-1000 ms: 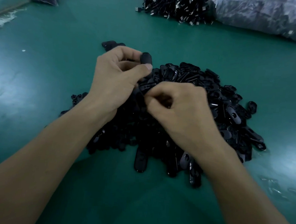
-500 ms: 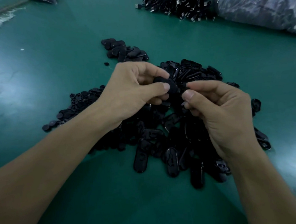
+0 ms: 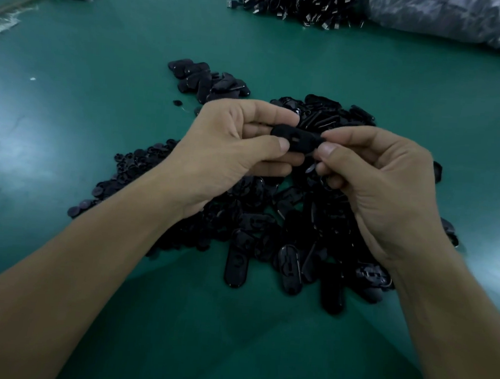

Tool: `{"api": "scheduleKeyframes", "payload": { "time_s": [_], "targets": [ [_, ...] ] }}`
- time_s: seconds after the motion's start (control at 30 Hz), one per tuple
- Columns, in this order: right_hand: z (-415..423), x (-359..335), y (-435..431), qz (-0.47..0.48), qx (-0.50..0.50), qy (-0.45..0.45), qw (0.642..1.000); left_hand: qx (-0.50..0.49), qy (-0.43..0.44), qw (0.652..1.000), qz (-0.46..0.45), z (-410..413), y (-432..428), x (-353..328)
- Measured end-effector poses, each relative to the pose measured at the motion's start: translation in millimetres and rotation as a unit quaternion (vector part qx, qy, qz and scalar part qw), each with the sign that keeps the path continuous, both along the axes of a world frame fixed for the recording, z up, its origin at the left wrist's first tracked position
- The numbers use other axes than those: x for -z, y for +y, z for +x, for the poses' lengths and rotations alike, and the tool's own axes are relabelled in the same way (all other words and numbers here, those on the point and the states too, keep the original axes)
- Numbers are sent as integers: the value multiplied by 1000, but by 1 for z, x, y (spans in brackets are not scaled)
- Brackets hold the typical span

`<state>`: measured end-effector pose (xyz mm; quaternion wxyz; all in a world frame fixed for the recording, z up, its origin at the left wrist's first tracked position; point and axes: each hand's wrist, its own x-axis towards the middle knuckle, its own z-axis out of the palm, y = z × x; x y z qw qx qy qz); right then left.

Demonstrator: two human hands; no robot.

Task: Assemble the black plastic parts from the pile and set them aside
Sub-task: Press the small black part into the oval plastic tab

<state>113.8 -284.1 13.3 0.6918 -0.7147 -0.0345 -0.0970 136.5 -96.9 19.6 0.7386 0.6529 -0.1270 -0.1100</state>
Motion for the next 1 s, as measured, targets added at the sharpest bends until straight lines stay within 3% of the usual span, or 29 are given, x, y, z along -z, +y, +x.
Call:
{"api": "scheduleKeyframes", "payload": {
  "time_s": [0.3, 0.63, 1.0],
  "targets": [
    [-3, -3, 4, -83, 20, -39, 996, -14, -7, 1000, 19, -1, -4, 4],
    [-8, -7, 12, -149, 68, -96, 982, -40, 5, 999, -23, -1, -6, 6],
    [-8, -4, 13, -173, 60, -75, 980, -31, -24, 999, 7, -2, -7, 8]
  ]
}}
